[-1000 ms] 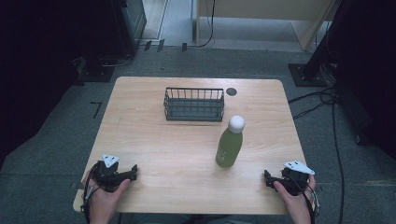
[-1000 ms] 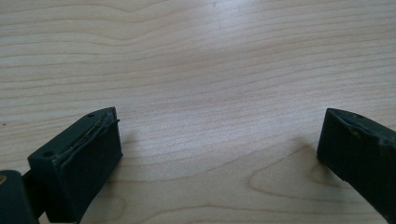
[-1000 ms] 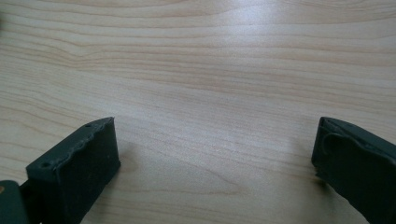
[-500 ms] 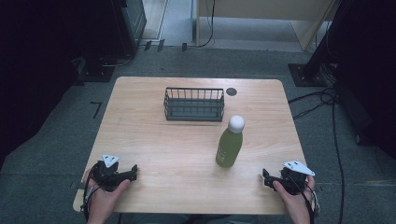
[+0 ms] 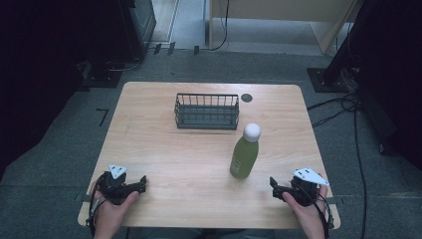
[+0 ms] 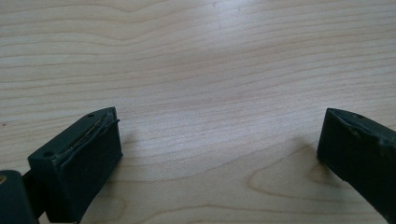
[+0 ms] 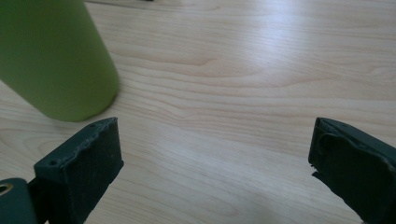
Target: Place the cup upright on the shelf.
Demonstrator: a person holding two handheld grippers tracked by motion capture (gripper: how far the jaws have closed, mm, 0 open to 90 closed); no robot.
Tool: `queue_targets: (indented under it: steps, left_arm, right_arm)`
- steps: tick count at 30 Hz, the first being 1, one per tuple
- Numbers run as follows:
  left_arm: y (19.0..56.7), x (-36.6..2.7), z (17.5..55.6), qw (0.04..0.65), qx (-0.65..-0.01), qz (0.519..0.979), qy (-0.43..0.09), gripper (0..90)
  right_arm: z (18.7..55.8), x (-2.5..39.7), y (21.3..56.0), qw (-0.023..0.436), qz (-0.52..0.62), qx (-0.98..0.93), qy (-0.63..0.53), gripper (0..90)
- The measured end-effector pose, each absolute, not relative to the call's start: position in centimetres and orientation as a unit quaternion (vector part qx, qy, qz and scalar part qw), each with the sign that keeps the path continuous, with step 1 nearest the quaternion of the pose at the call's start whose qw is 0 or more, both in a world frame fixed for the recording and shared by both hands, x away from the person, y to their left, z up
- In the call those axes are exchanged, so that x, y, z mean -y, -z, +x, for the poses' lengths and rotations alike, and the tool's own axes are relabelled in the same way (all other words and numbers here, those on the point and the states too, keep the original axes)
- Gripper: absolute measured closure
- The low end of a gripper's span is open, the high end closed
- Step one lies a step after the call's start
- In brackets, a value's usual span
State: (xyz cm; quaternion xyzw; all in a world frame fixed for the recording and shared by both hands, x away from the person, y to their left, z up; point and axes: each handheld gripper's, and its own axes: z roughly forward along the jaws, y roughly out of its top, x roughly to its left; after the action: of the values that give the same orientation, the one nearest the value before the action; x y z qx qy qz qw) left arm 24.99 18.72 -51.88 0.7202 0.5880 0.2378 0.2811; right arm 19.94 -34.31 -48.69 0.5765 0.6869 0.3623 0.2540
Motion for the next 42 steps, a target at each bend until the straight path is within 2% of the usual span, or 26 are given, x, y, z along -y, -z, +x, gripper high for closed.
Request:
queue_targets:
  steps: [12,42]
  left_arm:
    - [51.9,-18.7,25.0,0.281,-0.588,0.72,-0.238,0.0]
    - [51.9,-18.7,25.0,0.281,-0.588,0.72,-0.238,0.0]
  right_arm:
    - [20.1,31.6,46.8,0.248,0.542,-0.702,-0.391,2.2]
    - [21.5,27.1,45.6,0.221,0.503,-0.711,-0.439,3.6]
